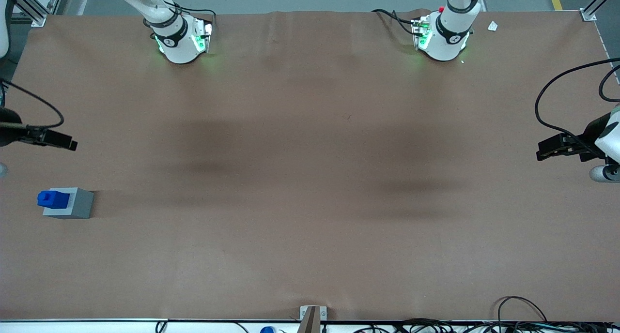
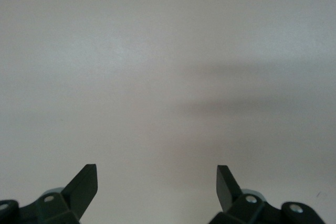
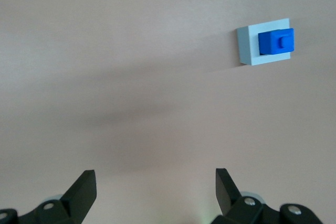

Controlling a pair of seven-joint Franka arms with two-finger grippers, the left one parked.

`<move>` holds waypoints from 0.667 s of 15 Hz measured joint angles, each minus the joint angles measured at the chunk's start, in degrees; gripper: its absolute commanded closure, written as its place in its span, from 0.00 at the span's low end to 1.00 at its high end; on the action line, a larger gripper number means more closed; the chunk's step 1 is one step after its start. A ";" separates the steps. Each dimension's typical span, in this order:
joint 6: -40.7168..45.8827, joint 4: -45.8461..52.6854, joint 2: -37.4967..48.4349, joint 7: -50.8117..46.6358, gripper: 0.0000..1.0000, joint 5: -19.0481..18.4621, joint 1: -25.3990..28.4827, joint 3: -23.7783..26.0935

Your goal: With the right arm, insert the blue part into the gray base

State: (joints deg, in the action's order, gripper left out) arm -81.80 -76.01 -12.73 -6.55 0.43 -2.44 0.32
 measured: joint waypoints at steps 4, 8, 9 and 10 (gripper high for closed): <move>0.05 -1.62 4.46 -0.13 0.00 0.12 2.11 -0.01; -2.83 -8.77 10.98 0.19 0.00 0.99 2.43 -0.02; -4.69 -11.64 13.01 0.45 0.00 1.03 2.78 -0.01; -6.15 -14.42 14.94 0.90 0.00 1.03 3.14 -0.01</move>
State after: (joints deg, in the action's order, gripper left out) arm -87.95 -90.43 2.21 -5.64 1.46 0.70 0.31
